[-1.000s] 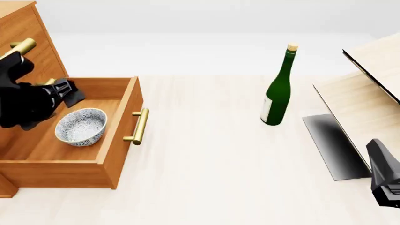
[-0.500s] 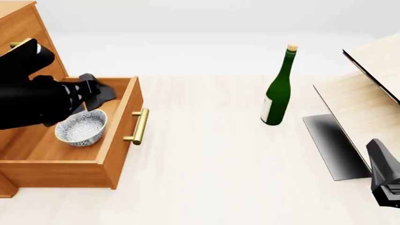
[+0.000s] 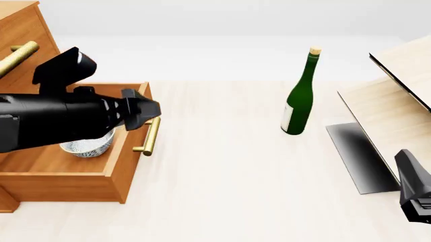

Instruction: Put the bowl in the bottom drawer of the cabinet and close it.

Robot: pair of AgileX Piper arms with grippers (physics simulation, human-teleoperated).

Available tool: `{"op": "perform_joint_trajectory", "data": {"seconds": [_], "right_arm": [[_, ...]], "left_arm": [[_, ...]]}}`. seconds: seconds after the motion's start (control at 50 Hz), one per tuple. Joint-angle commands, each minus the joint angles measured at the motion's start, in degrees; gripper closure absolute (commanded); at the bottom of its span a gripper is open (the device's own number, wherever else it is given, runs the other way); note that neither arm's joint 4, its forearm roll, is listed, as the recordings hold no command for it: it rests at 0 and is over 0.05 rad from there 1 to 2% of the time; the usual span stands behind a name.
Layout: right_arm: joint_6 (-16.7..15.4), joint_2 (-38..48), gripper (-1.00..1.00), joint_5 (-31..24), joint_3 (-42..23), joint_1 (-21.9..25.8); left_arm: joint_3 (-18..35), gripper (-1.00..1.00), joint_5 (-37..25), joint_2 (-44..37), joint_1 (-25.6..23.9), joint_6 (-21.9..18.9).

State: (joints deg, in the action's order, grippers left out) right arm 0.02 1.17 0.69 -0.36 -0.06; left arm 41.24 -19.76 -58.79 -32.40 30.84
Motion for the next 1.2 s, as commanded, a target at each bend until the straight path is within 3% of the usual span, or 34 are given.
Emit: {"op": "perform_joint_trajectory", "data": {"seconds": [0.02,0.48,0.62,0.82,1.2], "right_arm": [[0.00,0.00,-1.00,0.00,0.00,0.00],[0.00,0.00,-1.00,0.00,0.00,0.00],[0.00,0.00,-1.00,0.00,0.00,0.00],[0.00,0.00,-1.00,0.00,0.00,0.00],[0.00,0.00,-1.00,0.00,0.00,0.00]], "left_arm": [[-2.40,-1.00,3.41,-2.61,-1.83,1.46],[-8.32,-1.00,11.00,-10.16,-5.19,7.65],[-11.59,-1.00,14.65,-13.20,-5.28,11.56],[-13.13,-1.00,16.60,-16.09,-0.71,11.42],[-12.60,-1.00,19.02,-23.57,16.96,5.04]]}}
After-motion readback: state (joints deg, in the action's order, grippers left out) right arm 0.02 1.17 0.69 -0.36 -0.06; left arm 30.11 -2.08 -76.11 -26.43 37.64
